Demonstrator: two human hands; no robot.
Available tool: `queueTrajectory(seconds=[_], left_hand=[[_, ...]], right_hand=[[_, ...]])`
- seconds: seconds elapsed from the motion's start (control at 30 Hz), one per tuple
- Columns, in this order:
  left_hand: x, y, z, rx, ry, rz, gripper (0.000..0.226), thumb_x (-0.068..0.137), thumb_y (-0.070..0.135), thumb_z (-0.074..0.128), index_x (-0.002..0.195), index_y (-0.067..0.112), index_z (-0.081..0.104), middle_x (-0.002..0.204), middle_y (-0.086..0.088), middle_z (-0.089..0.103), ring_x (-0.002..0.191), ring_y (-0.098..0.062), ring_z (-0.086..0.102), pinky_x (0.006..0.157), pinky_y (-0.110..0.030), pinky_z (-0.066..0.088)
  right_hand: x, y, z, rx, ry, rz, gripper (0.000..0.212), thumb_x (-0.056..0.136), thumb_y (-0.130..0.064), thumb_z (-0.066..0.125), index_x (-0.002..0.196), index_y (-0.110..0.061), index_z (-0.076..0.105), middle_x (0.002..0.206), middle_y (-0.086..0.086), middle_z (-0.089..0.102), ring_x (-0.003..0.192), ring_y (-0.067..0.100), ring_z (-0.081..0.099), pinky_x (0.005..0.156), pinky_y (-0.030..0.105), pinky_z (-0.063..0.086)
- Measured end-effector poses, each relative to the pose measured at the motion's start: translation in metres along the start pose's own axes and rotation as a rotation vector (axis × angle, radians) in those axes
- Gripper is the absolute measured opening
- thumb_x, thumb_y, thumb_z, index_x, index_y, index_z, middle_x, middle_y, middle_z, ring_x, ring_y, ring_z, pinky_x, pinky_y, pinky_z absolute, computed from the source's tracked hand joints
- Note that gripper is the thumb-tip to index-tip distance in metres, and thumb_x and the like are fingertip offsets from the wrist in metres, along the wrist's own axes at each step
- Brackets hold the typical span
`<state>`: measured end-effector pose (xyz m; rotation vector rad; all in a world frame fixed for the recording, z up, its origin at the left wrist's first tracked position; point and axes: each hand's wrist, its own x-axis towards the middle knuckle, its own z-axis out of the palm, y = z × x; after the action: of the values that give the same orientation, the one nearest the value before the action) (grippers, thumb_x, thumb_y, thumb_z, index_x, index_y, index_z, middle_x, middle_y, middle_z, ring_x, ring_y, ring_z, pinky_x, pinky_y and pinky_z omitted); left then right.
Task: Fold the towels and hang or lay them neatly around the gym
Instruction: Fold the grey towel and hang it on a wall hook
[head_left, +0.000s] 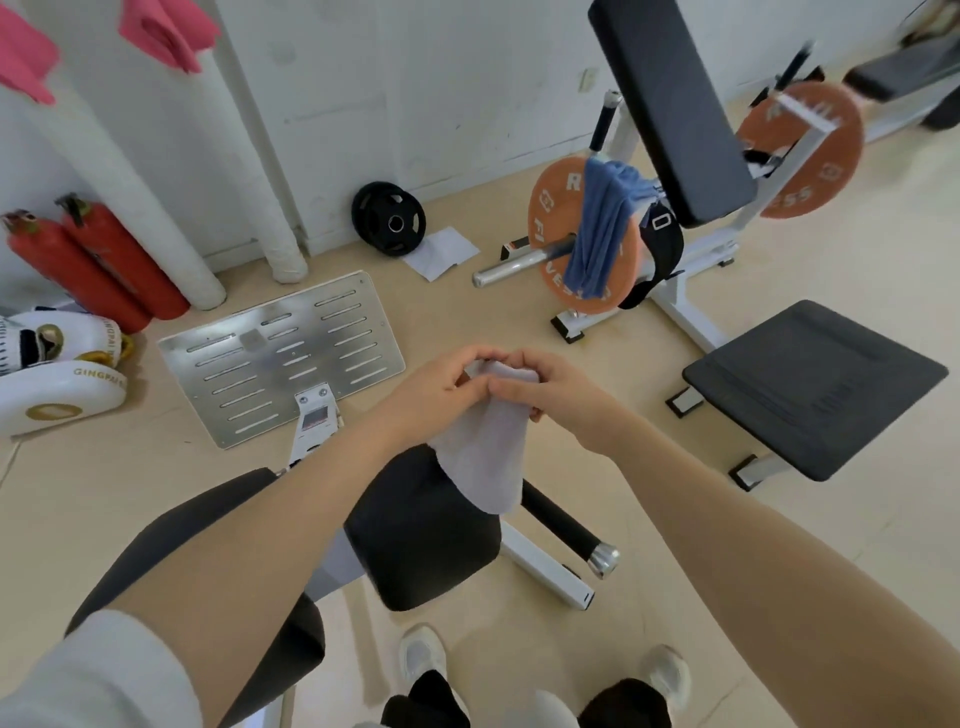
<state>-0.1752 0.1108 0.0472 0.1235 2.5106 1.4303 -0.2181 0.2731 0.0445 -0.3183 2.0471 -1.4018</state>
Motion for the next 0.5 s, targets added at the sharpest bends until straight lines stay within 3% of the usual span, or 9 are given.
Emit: queueTrajectory(seconds=[0.13, 0.23, 0.3, 0.43, 0.5], left_hand=[[0.028, 0.045, 0.042, -0.102, 0.005, 0.085, 0.016, 0.094, 0.022, 0.049, 0.111, 0.024, 0.05, 0.087, 0.01, 0.059, 0.066, 0.011, 0.054, 0.066, -0.005, 0.044], [0.055, 0.079, 0.082, -0.193, 0.023, 0.117, 0.005, 0.092, 0.021, 0.053, 0.09, 0.026, 0.053, 0.086, 0.003, 0.063, 0.068, 0.002, 0.056, 0.071, -0.016, 0.047], [0.075, 0.101, 0.11, -0.257, 0.031, 0.121, 0.01, 0.093, 0.02, 0.052, 0.083, 0.02, 0.052, 0.094, -0.008, 0.065, 0.071, -0.008, 0.056, 0.073, -0.025, 0.048], [0.116, 0.146, 0.159, -0.379, 0.034, 0.13, 0.015, 0.096, 0.02, 0.046, 0.082, 0.017, 0.051, 0.072, 0.011, 0.059, 0.064, -0.006, 0.053, 0.065, -0.025, 0.045], [0.135, 0.165, 0.184, -0.385, 0.05, 0.129, 0.014, 0.096, 0.021, 0.046, 0.084, 0.017, 0.052, 0.069, 0.006, 0.055, 0.059, -0.005, 0.052, 0.059, -0.022, 0.042]], right_hand=[[-0.029, 0.006, -0.069, -0.002, -0.066, -0.066, 0.016, 0.078, -0.023, 0.066, 0.08, -0.015, 0.052, 0.078, -0.004, 0.056, 0.074, 0.009, 0.052, 0.066, 0.022, 0.04], [-0.051, 0.016, -0.128, 0.062, -0.081, -0.068, 0.015, 0.072, -0.026, 0.057, 0.076, -0.013, 0.051, 0.076, 0.0, 0.052, 0.073, 0.015, 0.049, 0.067, 0.027, 0.038], [-0.064, 0.023, -0.169, 0.119, -0.106, -0.05, 0.021, 0.068, -0.024, 0.056, 0.08, -0.008, 0.05, 0.08, 0.006, 0.051, 0.074, 0.018, 0.049, 0.067, 0.03, 0.038], [-0.086, 0.041, -0.249, 0.132, -0.114, -0.042, 0.046, 0.065, -0.009, 0.045, 0.107, 0.007, 0.053, 0.098, 0.016, 0.053, 0.088, 0.028, 0.051, 0.076, 0.037, 0.044], [-0.094, 0.047, -0.281, 0.058, -0.079, -0.071, 0.037, 0.074, -0.007, 0.047, 0.109, 0.0, 0.055, 0.102, 0.018, 0.056, 0.091, 0.028, 0.054, 0.081, 0.04, 0.048]])
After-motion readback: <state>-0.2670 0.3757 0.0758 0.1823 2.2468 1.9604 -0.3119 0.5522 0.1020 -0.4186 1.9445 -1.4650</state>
